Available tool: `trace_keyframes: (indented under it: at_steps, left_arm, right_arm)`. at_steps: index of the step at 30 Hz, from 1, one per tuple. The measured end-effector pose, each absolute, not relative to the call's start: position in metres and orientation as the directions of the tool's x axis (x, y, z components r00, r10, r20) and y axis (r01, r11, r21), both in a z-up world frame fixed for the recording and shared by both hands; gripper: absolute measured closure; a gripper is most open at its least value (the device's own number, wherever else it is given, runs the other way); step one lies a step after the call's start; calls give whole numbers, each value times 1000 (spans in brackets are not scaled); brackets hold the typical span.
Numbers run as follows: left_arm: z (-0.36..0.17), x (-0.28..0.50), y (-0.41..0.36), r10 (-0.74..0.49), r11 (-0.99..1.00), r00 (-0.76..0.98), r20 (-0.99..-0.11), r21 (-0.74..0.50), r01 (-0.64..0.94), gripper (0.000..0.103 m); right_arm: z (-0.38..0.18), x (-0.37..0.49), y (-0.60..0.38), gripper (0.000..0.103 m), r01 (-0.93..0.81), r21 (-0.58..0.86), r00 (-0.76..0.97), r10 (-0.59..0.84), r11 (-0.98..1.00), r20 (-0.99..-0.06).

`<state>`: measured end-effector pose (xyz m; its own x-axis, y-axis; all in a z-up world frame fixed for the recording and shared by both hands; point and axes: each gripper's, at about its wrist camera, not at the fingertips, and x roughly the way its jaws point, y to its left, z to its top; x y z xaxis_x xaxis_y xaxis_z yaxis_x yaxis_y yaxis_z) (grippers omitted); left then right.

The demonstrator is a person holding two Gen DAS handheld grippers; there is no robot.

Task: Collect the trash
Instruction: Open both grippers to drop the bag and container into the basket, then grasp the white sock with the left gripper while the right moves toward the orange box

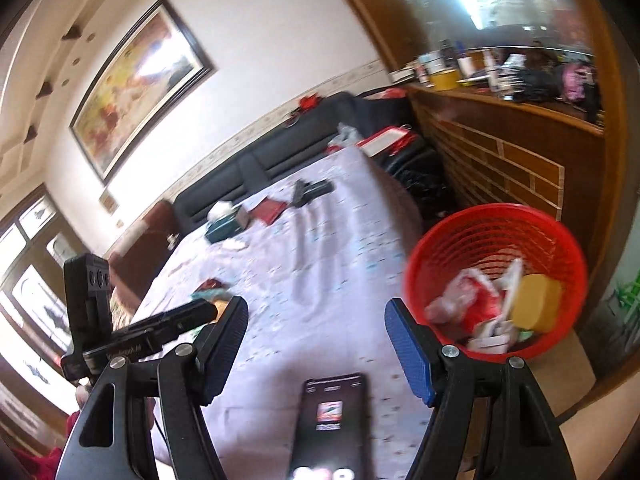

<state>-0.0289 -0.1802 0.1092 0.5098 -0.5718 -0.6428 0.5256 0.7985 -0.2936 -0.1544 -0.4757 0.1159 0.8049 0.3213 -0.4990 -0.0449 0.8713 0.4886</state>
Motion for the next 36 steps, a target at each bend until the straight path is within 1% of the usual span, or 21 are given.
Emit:
trace_keyframes:
  at_steps: [5,8,11,13,17,21,22,23,24,25,26,28,29,30,32,33,35,36]
  left_arm:
    - [103,-21,-111,-484,870,584,-652,-289,399,40]
    - [97,-15,-76,-430,902,617,-659,-292,318,40]
    - [89,-5,-44,-381,924,632,-675,-288,250,39]
    - [83,5,-27,-354,934,636,-685,-298,198,36]
    - [63,33,-5,-362,923,596,-717,-366,120,36]
    - [42,60,-4,-381,909,551,-742,-410,77,36]
    - [39,64,-5,-379,909,550,-744,-412,70,36]
    - [34,72,-6,-349,919,551,-758,-391,43,36]
    - [32,77,-9,-333,925,548,-767,-377,34,35]
    - [28,83,-13,-334,928,541,-772,-371,44,29]
    - [24,90,-17,-322,934,534,-782,-354,45,27]
    - [17,98,-22,-306,940,528,-792,-340,33,27]
    - [14,102,-26,-323,935,519,-791,-351,47,27]
    - [12,104,-30,-319,938,524,-790,-343,53,24]
    - [12,107,-37,-301,944,550,-779,-327,53,23]
    - [11,108,-37,-307,941,560,-769,-335,56,23]
    - [10,109,-38,-301,943,570,-764,-329,57,33]
    - [11,110,-38,-301,944,570,-764,-325,63,53]
  right_arm:
    - [115,-140,-432,28,-175,516,733,461,839,-500]
    - [114,-132,-406,29,-228,524,690,516,821,-508]
    - [112,-127,-376,30,-282,508,644,553,814,-528]
    - [110,-124,-360,30,-309,499,616,570,809,-544]
    - [110,-118,-337,30,-333,477,592,573,814,-566]
    - [111,-114,-331,30,-335,467,595,568,818,-569]
    - [111,-114,-331,30,-332,464,595,564,821,-572]
    - [111,-113,-331,30,-330,462,595,562,823,-575]
    - [111,-113,-331,30,-330,461,593,561,824,-578]
    - [111,-113,-331,30,-329,458,593,558,826,-580]
    - [112,-113,-331,30,-328,452,594,554,829,-584]
    - [111,-112,-332,30,-323,446,595,545,835,-591]
    - [110,-110,-333,30,-319,446,594,543,836,-594]
    - [109,-109,-334,30,-315,445,594,540,838,-597]
    - [108,-107,-336,30,-309,446,593,537,840,-600]
    - [108,-105,-336,30,-306,446,592,535,841,-603]
    - [107,-101,-337,30,-303,442,588,531,844,-610]
    - [107,-99,-337,30,-304,439,585,529,846,-615]
